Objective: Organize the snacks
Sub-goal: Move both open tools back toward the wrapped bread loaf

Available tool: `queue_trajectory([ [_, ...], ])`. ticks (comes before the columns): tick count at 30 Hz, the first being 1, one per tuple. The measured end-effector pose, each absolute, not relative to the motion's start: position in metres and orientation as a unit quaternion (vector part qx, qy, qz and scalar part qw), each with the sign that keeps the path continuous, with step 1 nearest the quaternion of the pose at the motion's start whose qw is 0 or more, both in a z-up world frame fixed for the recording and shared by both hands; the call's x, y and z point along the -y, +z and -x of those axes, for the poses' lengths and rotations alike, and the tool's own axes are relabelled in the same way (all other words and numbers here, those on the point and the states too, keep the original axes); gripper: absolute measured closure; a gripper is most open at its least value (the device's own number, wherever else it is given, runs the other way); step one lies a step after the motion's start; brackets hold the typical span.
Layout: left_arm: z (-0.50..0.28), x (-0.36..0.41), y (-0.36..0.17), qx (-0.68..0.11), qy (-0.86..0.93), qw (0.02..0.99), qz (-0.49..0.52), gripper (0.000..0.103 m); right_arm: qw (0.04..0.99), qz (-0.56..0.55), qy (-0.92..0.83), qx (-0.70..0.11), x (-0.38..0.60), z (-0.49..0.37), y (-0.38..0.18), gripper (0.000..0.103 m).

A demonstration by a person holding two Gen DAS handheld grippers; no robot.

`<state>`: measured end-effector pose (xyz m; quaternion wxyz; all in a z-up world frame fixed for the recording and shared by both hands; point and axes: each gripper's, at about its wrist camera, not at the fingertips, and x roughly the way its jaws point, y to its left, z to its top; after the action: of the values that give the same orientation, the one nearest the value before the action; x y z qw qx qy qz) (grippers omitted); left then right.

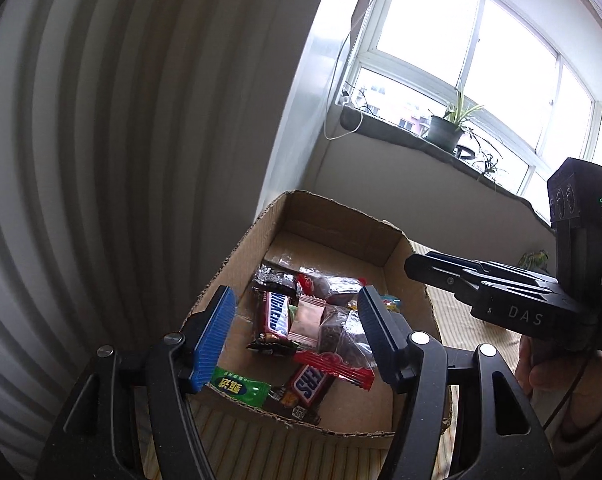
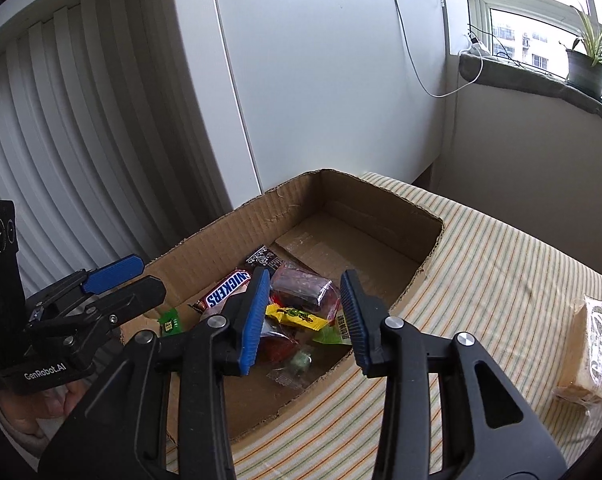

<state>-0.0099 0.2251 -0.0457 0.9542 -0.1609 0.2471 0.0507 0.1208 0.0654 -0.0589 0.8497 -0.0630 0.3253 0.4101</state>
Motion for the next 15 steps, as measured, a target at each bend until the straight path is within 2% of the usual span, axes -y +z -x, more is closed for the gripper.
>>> queue_trajectory([
  [5,0.013,-0.226,-0.042,-0.244,0.054,0.955,0.161,0.04,0.85,0.062,0.413,-0.32,-0.065,-0.114,-0.055,0.058],
  [15,0.011,-0.21,-0.033,-0.241,0.048,0.958,0.149,0.04,0.855,0.047,0.411,-0.312,-0.045,-0.112,-0.05,0.057],
])
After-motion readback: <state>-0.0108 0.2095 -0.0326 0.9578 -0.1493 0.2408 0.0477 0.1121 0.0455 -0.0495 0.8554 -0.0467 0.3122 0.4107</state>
